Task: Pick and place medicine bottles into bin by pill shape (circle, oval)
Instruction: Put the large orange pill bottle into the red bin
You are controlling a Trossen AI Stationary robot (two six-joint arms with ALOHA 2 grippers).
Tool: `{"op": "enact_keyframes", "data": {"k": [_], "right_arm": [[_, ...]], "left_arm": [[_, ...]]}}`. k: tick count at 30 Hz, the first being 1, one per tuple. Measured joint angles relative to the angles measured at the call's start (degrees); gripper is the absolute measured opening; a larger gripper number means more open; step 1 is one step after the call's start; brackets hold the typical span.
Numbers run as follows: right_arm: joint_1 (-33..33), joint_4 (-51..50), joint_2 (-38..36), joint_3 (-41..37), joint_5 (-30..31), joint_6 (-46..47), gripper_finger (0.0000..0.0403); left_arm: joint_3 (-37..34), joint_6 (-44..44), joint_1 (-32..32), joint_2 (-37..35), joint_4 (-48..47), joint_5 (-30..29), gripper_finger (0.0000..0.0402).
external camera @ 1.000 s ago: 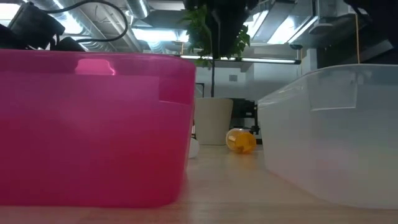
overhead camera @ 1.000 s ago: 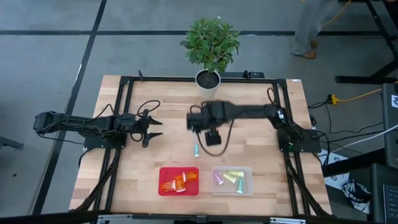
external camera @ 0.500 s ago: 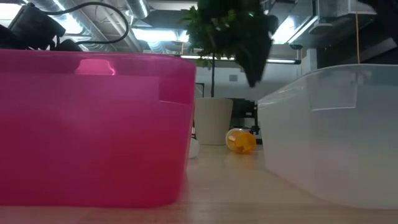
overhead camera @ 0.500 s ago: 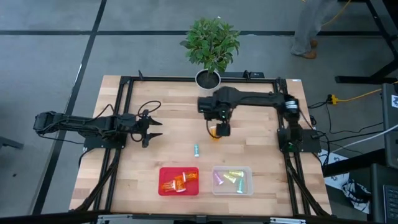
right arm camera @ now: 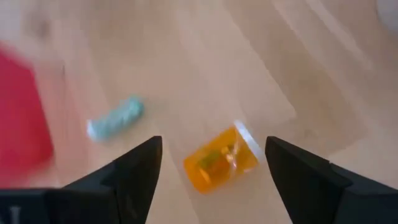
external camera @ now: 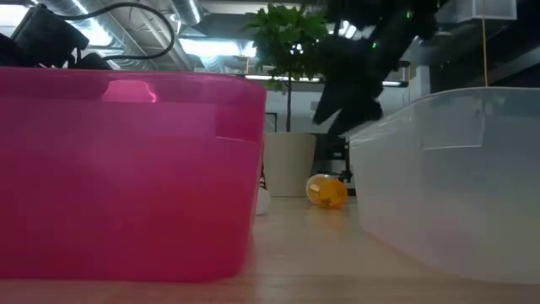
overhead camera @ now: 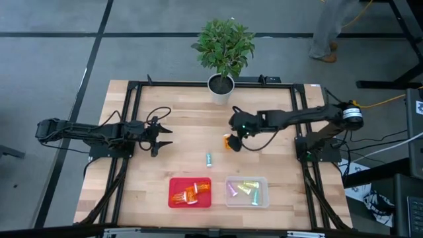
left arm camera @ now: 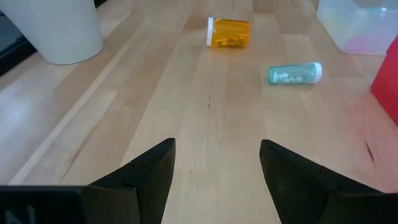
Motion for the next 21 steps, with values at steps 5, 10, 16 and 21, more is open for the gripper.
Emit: {"op": "enact_keyframes", "data": {"k": [5, 10, 16, 21], "right_arm": [[0.38, 0.88, 3.90, -1.74, 4.90, 12.96, 0.0288], [0.36, -0.94, 8.24, -0.02, 6.78, 18.31, 0.0288], [0.43, -0.80, 10.61, 1.61, 6.68, 21.55, 0.0288], [1.44, -0.86, 13.11, 1.61, 5.92, 22.94, 0.0288]], "left_arm": [[0.01, 0.00, 0.00, 0.00, 0.22, 0.00, 0.0228], [0.00, -0.02, 0.00, 0.00, 0.39, 0.04, 0.0228], [0.01, 0.00, 0.00, 0.00, 0.39, 0.07, 0.0228], [0.00, 0.00, 0.00, -0.01, 0.39, 0.07, 0.0228]]}}
